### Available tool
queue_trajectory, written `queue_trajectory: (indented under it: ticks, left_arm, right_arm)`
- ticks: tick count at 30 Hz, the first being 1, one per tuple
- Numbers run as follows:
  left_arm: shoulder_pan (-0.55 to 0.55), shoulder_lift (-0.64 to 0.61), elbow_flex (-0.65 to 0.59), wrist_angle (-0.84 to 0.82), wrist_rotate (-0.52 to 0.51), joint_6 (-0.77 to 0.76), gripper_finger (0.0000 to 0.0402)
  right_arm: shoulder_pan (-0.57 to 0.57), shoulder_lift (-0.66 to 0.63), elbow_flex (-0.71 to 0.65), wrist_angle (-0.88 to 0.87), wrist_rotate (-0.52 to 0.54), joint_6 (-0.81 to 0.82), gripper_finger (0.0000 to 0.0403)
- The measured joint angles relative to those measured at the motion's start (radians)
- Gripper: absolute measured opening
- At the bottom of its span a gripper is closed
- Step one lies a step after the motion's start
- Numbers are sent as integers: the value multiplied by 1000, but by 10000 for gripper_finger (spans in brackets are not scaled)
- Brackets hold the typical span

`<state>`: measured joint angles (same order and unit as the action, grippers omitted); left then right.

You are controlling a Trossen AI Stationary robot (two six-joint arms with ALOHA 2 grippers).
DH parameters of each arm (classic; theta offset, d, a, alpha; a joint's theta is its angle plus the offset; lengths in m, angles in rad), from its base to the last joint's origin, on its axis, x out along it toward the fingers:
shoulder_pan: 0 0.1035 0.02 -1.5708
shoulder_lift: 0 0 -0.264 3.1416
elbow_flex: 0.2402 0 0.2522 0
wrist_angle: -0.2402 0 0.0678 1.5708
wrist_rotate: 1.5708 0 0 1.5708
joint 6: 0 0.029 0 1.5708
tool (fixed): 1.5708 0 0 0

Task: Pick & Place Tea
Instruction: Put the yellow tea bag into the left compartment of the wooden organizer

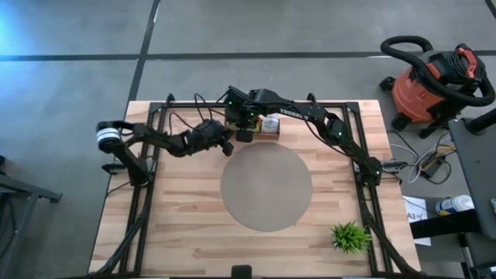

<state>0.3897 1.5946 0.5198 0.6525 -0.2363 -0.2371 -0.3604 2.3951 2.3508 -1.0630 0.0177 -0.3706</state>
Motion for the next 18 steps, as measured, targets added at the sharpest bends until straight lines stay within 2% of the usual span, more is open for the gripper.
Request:
queue_trajectory:
  ticks: [10,12,18]
  left_arm:
    - [2,-148,-7,-7,-15,48,55]
    - [15,-150,-11,-11,-30,61,55]
    - [46,-63,-15,-25,19,34,55]
  right_arm:
    - [-6,0,0,-3,1,-4,8]
    - [-6,0,0,-2,1,-9,8]
    - [-7,0,-1,19,1,-23,8]
